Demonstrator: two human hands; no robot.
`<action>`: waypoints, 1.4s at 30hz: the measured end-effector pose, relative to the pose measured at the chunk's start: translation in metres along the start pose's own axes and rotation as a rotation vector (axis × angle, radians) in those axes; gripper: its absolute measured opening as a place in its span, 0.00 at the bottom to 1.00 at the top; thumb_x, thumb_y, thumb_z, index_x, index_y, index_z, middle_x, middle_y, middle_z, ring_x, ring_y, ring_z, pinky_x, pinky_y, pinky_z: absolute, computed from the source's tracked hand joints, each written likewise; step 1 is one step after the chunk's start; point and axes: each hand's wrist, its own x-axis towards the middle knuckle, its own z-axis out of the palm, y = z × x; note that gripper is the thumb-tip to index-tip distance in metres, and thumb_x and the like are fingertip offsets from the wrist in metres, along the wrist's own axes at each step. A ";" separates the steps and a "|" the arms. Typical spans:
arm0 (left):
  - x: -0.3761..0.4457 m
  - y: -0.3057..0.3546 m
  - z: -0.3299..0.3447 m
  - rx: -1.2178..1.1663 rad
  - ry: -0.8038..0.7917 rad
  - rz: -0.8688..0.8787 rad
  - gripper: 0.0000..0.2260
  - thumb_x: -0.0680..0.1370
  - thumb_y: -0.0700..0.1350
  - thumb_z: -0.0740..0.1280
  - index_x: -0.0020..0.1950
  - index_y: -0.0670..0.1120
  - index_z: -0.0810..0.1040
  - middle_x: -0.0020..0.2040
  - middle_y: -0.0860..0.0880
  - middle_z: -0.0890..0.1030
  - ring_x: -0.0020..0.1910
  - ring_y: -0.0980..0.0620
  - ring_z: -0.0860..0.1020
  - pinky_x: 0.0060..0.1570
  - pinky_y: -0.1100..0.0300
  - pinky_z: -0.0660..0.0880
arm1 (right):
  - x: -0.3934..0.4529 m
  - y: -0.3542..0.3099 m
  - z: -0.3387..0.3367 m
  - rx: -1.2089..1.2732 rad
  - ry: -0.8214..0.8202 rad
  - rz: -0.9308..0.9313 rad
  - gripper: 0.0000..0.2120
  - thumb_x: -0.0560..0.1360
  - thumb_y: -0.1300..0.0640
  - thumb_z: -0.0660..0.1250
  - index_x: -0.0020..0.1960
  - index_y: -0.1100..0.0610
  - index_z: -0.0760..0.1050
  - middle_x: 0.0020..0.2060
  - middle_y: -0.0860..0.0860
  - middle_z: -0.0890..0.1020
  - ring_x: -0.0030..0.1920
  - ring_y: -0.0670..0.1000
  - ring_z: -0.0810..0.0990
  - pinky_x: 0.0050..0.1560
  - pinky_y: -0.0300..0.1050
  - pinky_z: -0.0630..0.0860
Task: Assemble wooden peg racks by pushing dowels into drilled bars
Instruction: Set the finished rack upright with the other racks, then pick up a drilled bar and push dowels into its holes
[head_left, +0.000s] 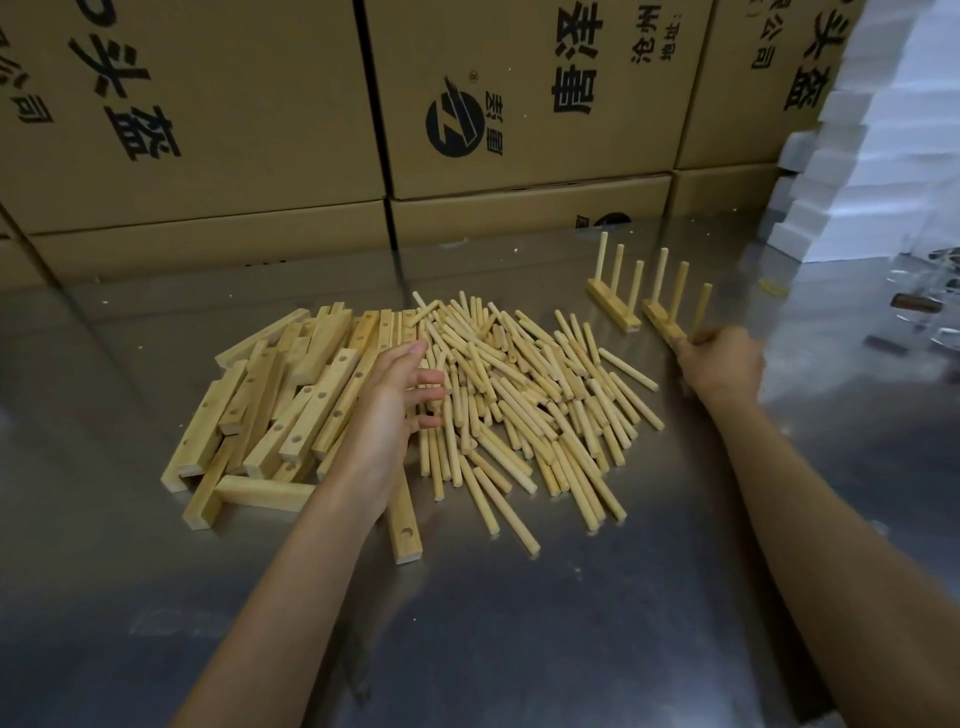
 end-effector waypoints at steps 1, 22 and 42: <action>0.000 0.000 0.000 0.002 -0.003 -0.001 0.18 0.84 0.49 0.59 0.72 0.45 0.71 0.56 0.43 0.79 0.52 0.50 0.79 0.43 0.58 0.76 | 0.002 -0.002 0.002 -0.002 -0.011 0.003 0.13 0.79 0.50 0.68 0.55 0.59 0.82 0.44 0.58 0.83 0.46 0.57 0.82 0.46 0.50 0.78; -0.001 0.000 -0.004 0.011 -0.001 0.046 0.10 0.84 0.45 0.61 0.64 0.49 0.76 0.57 0.44 0.79 0.54 0.47 0.80 0.46 0.56 0.77 | 0.034 -0.021 0.020 0.343 -0.148 0.091 0.22 0.78 0.65 0.64 0.71 0.56 0.71 0.63 0.54 0.78 0.62 0.54 0.77 0.66 0.49 0.74; -0.002 0.011 -0.044 0.015 0.249 0.092 0.12 0.82 0.39 0.59 0.55 0.48 0.81 0.42 0.52 0.84 0.45 0.52 0.83 0.42 0.60 0.76 | -0.174 -0.136 0.027 -0.076 -0.909 -0.643 0.13 0.77 0.49 0.68 0.40 0.57 0.82 0.33 0.50 0.82 0.34 0.49 0.80 0.37 0.43 0.77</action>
